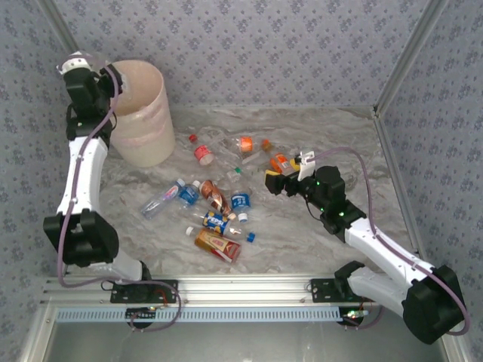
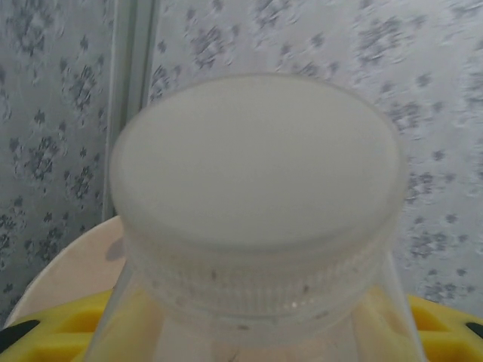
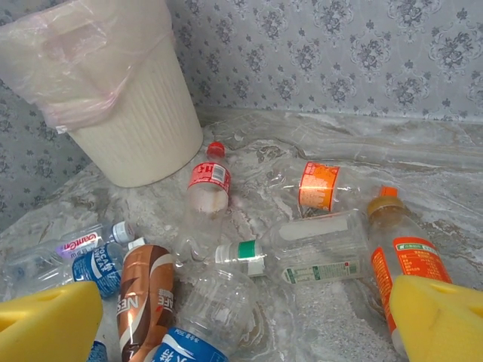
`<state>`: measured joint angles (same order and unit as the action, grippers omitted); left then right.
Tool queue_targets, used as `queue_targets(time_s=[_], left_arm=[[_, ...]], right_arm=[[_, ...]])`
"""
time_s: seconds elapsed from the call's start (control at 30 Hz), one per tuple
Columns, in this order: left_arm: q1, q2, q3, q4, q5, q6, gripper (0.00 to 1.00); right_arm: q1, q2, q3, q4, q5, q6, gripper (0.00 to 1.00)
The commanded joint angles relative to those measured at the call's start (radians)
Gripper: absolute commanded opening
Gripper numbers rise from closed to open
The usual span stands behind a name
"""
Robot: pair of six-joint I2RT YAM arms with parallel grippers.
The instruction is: Put the plastic bottles in the bin
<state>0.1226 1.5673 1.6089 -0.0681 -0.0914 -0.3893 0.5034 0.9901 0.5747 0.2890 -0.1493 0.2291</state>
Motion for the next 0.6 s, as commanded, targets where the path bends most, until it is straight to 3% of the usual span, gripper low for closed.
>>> queue_targets(time_s=[0.0, 0.33, 0.57], left_arm=[[0.023, 0.055, 0.091, -0.07, 0.119, -0.107, 0.55], [0.015, 0.21, 0.128, -0.102, 0.365, -0.246, 0.56], [-0.007, 0.256, 0.126, -0.118, 0.379, -0.249, 0.62]], right_arm=[[-0.005, -0.003, -0.005, 0.013, 0.034, 0.019, 1.0], [-0.007, 0.005, -0.004, -0.015, 0.051, 0.033, 1.0], [-0.01, 0.017, -0.001, -0.054, 0.092, 0.062, 1.0]])
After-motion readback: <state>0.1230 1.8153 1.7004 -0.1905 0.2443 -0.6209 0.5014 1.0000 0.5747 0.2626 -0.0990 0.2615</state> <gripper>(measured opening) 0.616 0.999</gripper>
